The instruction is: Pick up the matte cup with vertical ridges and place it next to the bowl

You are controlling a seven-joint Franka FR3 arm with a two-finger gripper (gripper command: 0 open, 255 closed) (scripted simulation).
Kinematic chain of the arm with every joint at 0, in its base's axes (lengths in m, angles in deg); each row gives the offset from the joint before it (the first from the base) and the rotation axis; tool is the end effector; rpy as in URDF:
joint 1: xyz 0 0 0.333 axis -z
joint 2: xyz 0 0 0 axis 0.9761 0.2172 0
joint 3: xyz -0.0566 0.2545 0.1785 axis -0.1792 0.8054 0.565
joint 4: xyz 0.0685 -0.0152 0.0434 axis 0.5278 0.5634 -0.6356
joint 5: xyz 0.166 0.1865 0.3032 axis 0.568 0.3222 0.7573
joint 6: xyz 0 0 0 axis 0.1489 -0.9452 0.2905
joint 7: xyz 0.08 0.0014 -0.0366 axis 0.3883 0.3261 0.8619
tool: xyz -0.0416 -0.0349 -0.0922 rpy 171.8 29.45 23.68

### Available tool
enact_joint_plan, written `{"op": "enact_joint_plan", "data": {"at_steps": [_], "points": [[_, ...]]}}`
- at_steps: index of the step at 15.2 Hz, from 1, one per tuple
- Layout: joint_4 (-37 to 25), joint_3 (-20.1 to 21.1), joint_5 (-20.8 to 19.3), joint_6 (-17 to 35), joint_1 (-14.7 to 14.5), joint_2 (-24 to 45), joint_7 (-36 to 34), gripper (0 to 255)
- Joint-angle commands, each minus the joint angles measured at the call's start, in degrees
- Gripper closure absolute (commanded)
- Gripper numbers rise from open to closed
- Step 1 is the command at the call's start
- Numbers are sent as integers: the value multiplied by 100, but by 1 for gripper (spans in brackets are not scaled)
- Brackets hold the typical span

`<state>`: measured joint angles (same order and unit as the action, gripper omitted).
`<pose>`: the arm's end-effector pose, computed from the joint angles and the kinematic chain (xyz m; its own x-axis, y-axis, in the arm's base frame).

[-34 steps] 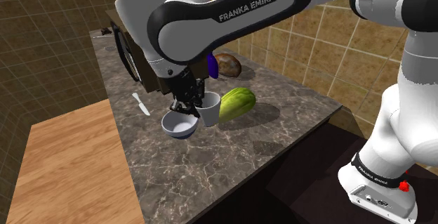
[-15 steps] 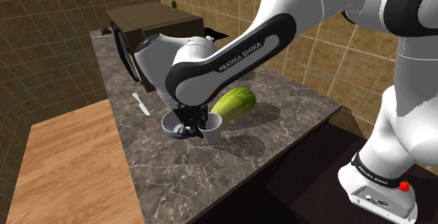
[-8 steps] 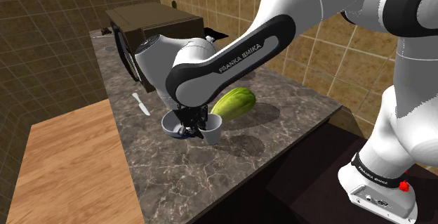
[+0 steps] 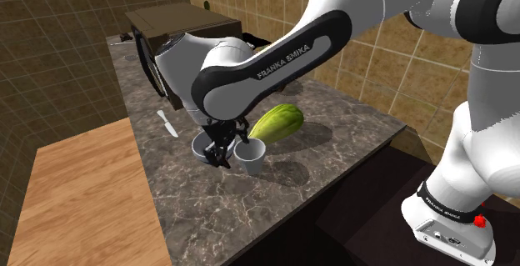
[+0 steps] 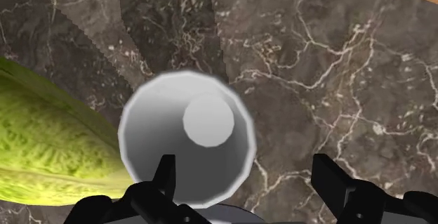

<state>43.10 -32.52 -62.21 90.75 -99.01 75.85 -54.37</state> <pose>0.5026 0.3693 0.3801 0.9767 0.1485 -0.1549 0.1779 -0.9639 0.1980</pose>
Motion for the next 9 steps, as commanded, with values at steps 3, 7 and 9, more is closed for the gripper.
{"op": "enact_joint_plan", "data": {"at_steps": [3, 7, 9], "points": [[-495, 28, 28, -493, -58, 6, 20, 0], [-495, 28, 28, -493, -58, 6, 20, 0], [-495, 28, 28, -493, -58, 6, 20, 0]]}}
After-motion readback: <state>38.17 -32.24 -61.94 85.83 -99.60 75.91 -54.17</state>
